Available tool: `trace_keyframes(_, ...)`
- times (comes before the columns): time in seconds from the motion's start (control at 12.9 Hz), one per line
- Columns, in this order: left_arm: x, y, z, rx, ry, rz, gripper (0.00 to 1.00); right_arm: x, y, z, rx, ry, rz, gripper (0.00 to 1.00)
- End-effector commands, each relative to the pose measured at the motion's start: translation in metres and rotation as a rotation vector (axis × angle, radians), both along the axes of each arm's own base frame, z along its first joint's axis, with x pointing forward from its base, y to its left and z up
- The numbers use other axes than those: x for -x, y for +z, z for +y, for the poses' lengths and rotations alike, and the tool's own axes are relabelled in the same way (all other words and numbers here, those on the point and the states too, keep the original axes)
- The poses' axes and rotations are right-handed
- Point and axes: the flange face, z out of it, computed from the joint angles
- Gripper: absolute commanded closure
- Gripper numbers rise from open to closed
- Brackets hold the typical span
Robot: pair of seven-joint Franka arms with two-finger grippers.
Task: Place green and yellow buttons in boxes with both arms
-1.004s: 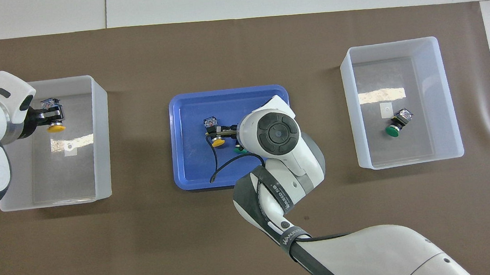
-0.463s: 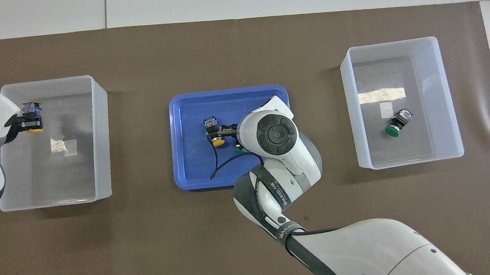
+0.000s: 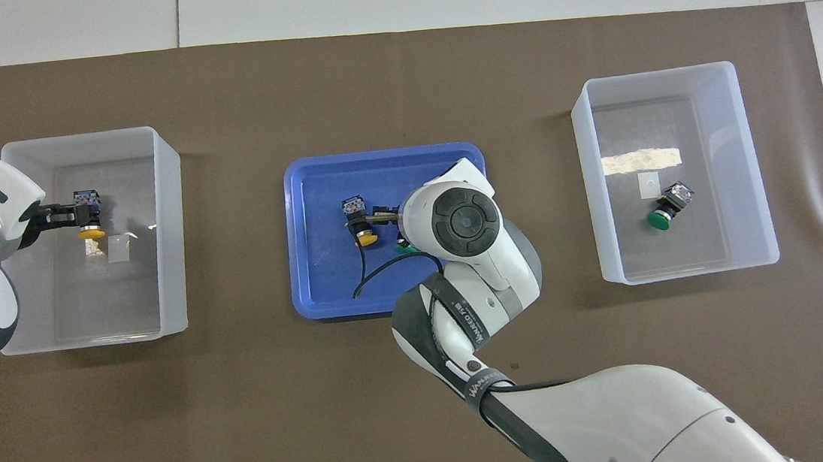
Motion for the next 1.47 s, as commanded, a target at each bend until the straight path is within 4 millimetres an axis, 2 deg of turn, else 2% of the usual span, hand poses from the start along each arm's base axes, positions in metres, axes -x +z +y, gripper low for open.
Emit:
trace_keyframes(0.0,0.004,0.007,0.004,-0.016,-0.007,-0.016,0.14,-0.025,0.056,-0.047,-0.006,-0.080,0.007,1.00)
trace_keyframes(0.15,-0.003,0.024,0.005,-0.019,-0.003,-0.044,0.10,-0.036,0.106,-0.095,0.004,-0.078,-0.003,1.00)
trace_keyframes(0.23,-0.004,0.036,0.004,-0.020,-0.005,-0.036,0.10,-0.040,0.123,-0.121,0.017,-0.079,0.001,1.00)
trace_keyframes(0.31,-0.002,0.050,-0.001,-0.018,-0.007,-0.001,0.10,-0.046,0.136,-0.149,0.029,-0.083,0.000,1.00)
trace_keyframes(0.46,0.003,0.080,-0.016,-0.001,0.014,0.099,0.11,-0.054,0.148,-0.204,0.057,-0.065,0.012,1.00)
trace_keyframes(0.54,0.002,0.092,-0.036,0.009,0.026,0.131,0.11,-0.057,0.149,-0.231,0.078,-0.028,0.022,1.00)
trace_keyframes(0.7,0.002,0.101,-0.080,0.028,0.056,0.163,0.11,-0.061,0.141,-0.272,0.109,0.052,0.027,1.00)
trace_keyframes(0.85,0.009,0.099,-0.138,0.049,0.083,0.169,0.11,-0.057,0.115,-0.315,0.134,0.113,0.051,1.00)
trace_keyframes(1.08,0.032,0.092,-0.227,0.087,0.127,0.167,0.11,-0.052,0.086,-0.358,0.156,0.167,0.053,1.00)
trace_keyframes(1.24,0.050,0.085,-0.283,0.112,0.158,0.170,0.11,-0.045,0.064,-0.367,0.163,0.174,0.042,1.00)
trace_keyframes(1.39,0.058,0.070,-0.324,0.131,0.171,0.169,0.11,-0.040,0.050,-0.374,0.166,0.170,0.038,0.86)
